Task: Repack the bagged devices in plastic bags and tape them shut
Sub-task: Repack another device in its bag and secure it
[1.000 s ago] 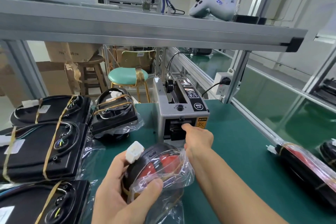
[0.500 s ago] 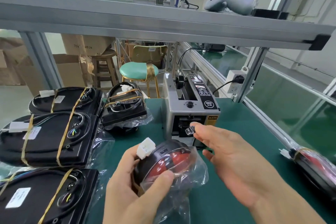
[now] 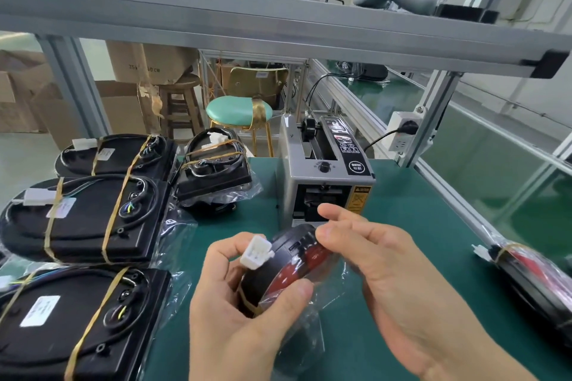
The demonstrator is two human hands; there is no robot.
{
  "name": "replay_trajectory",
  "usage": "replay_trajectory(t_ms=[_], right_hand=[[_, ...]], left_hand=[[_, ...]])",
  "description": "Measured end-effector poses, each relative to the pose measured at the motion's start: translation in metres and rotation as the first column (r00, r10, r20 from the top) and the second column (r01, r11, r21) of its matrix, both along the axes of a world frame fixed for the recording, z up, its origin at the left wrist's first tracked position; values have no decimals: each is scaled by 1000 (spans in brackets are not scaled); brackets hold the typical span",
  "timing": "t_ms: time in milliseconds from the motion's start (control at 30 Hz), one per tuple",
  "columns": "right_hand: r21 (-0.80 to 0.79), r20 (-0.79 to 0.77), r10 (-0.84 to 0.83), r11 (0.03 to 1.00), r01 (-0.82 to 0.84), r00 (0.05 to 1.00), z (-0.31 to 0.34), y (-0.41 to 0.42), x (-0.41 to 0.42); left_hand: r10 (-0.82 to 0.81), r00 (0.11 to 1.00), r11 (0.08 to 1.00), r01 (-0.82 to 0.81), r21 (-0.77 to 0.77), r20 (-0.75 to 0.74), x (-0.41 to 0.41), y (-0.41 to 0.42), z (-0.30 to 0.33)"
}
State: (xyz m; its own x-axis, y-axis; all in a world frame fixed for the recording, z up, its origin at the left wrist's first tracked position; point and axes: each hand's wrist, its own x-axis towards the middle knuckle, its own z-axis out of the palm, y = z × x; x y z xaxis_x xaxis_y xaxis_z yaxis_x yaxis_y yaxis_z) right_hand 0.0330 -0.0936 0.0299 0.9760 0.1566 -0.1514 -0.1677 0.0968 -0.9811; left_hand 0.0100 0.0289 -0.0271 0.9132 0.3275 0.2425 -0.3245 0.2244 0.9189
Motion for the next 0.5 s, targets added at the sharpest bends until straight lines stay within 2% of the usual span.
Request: replay_trajectory(t_ms=[300,500], right_hand=[[-67,42,15,998,-13,999,1,6,-3],[-95,90,-43,994,52,995,-4,9,-3]], left_hand=[[4,1000,1000,-4,31,4,0,0,0],[0,1000,1000,0,21,-6,0,-1,-1]])
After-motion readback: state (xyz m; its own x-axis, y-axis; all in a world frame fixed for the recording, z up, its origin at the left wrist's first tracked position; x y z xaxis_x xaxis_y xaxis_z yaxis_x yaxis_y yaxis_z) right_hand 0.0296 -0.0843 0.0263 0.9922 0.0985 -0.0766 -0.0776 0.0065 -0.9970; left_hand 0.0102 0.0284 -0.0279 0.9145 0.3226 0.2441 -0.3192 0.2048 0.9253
